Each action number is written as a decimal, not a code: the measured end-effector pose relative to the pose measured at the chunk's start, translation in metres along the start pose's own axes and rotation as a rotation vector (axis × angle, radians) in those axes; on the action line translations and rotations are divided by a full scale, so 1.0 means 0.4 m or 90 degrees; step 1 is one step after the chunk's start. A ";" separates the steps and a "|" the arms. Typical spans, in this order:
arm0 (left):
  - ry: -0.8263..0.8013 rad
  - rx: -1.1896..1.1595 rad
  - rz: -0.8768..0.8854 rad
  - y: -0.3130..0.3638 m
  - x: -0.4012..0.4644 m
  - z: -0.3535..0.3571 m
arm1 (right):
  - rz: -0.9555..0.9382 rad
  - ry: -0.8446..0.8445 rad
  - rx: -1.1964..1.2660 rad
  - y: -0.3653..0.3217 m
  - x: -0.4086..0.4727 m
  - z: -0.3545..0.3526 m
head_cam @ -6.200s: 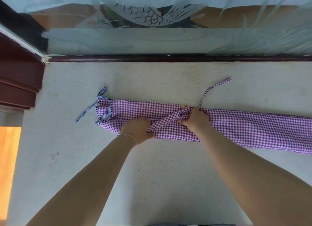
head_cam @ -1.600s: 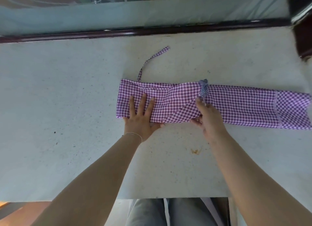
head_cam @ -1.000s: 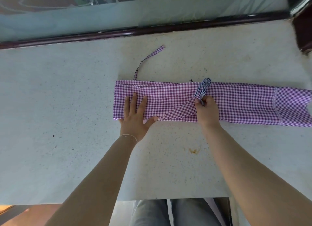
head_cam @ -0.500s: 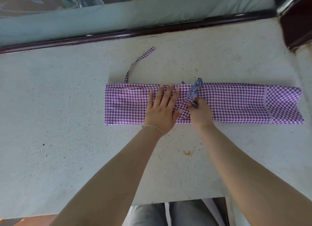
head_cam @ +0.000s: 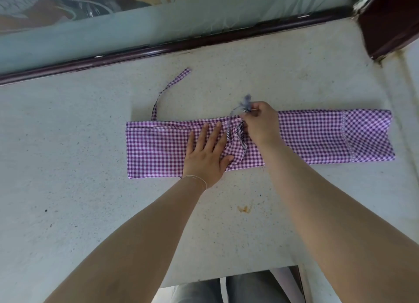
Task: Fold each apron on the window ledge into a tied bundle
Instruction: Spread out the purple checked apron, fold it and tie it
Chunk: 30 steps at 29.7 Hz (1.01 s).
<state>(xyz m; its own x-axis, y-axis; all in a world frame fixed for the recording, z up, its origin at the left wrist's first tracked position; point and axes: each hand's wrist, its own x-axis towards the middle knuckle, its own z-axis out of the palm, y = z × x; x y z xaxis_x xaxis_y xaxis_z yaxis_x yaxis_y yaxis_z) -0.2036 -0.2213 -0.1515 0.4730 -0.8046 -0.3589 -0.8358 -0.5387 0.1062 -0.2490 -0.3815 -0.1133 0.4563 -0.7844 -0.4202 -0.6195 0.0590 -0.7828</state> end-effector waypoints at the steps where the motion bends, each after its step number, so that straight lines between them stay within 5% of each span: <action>1: 0.005 -0.003 0.003 0.000 0.000 -0.001 | 0.001 0.006 -0.007 0.011 0.002 -0.012; 5: 0.014 -0.013 0.007 -0.002 -0.002 0.004 | 0.002 -0.026 0.039 0.039 -0.014 -0.043; 14: 0.002 0.003 -0.002 -0.001 0.006 0.009 | -0.460 0.012 -0.305 0.100 -0.142 -0.021; 22: 0.004 0.006 0.001 -0.005 0.006 0.017 | -0.341 -0.154 -0.534 0.171 -0.180 0.026; 28: 0.012 -0.053 0.100 0.042 0.005 0.001 | -0.339 -0.187 -0.356 0.150 -0.176 0.008; 30: -0.016 -0.063 0.093 0.058 0.011 -0.009 | -0.342 -0.083 -0.219 0.151 -0.184 -0.039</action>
<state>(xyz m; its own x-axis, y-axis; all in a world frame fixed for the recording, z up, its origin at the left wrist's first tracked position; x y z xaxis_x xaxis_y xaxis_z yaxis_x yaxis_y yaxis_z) -0.2202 -0.2382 -0.1473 0.3402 -0.8705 -0.3556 -0.8629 -0.4393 0.2498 -0.3299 -0.3299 -0.1226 0.8200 -0.5667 -0.0802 -0.4422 -0.5383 -0.7174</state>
